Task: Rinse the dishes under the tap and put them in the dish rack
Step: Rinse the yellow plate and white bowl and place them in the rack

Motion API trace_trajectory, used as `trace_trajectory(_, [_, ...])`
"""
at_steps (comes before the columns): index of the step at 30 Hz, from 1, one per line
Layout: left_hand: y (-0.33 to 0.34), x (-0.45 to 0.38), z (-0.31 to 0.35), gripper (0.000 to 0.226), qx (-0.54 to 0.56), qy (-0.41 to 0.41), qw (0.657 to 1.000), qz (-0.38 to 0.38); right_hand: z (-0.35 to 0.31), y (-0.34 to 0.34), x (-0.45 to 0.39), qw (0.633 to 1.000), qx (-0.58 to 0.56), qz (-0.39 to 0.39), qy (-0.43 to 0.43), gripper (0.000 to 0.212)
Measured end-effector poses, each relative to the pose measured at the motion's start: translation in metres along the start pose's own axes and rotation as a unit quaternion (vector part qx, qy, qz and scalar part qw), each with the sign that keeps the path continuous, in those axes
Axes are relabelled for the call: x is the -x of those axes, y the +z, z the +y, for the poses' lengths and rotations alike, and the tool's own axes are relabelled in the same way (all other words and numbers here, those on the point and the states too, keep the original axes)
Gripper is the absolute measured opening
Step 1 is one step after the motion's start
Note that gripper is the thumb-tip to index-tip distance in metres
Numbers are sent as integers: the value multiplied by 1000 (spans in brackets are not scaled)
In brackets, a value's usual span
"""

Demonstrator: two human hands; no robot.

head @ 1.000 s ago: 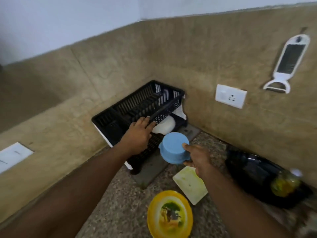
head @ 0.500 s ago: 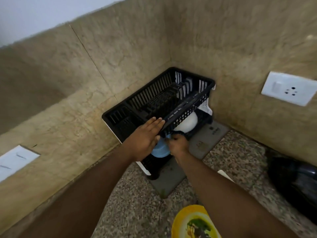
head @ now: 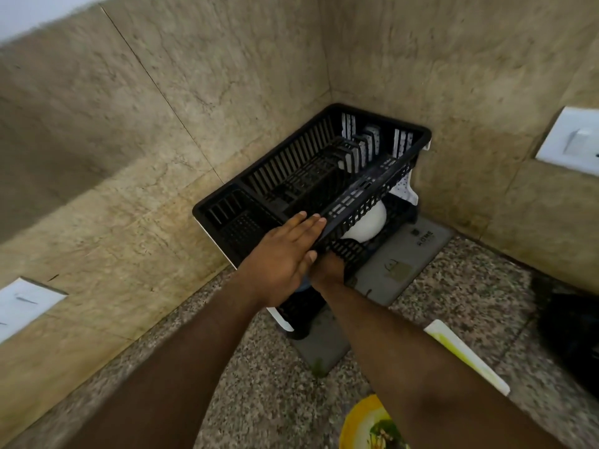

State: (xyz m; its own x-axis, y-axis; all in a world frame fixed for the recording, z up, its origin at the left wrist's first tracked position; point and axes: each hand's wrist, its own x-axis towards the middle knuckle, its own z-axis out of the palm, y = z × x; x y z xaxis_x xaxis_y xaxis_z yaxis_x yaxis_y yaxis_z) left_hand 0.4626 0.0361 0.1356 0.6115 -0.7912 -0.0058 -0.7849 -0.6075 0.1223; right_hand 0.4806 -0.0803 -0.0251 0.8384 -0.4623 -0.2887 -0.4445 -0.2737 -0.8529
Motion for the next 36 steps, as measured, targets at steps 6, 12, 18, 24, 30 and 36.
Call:
trace_trajectory(6, [-2,6,5,61,-25,-15,1000,-4,4,-29,33,998,-54,-13,0,25])
trace_trajectory(12, [-4,16,18,67,-47,-55,997,0,46,-81,113,998,-33,-44,-23,19])
trace_trajectory(18, [39,78,91,58,25,-59,990,127,119,-140,206,984,175,-29,-18,25])
trace_trajectory(24, [133,160,164,68,179,-249,952,-18,180,-174,266,946,324,-10,27,21])
trace_trajectory(30, [174,185,202,66,261,-397,877,-72,198,-178,280,975,213,-54,39,40])
trace_trajectory(36, [151,172,253,49,331,-412,848,23,211,-229,317,997,64,27,18,29])
